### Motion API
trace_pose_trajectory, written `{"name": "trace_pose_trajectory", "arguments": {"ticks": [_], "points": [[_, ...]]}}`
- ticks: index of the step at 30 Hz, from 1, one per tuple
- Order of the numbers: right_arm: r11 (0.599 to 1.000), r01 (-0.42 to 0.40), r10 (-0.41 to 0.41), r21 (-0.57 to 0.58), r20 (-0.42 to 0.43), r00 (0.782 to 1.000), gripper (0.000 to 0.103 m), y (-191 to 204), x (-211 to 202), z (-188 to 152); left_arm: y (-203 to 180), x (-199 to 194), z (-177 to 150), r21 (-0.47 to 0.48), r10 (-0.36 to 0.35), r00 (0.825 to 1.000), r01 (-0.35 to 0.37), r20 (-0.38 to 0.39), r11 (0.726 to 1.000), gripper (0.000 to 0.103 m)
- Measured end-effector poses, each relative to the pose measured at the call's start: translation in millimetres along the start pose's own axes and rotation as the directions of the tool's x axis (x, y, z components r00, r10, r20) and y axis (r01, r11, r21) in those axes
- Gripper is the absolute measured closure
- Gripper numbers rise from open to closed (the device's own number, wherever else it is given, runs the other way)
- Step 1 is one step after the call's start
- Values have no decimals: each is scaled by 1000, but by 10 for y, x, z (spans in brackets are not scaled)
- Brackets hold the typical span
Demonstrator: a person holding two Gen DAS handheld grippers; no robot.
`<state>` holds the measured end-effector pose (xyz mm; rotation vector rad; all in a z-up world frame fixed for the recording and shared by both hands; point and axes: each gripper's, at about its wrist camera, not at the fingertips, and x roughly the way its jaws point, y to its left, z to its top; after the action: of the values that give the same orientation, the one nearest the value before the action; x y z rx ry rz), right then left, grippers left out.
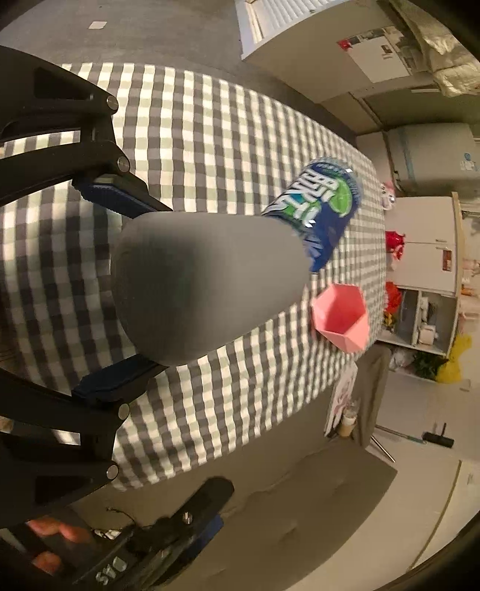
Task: Flip cup upside down
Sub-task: 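Rotate the grey cup in the left gripper so its opening faces down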
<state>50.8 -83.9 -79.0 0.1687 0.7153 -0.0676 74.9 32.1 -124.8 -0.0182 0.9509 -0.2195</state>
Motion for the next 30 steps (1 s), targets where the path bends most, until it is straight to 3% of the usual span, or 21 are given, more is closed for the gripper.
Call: {"name": "trace_pose_trajectory", "arguments": {"ticks": [10,30], "points": [[1000,-16,16,-13,3,1000,15,150,-121,-6,127,-319,34,-2,-1,1000,1,31,1000,31],[1000,-15,16,10,-35,999,15,89,16,-80,210,-139,430,-13,6,1000,-6,22,1000,31]]}}
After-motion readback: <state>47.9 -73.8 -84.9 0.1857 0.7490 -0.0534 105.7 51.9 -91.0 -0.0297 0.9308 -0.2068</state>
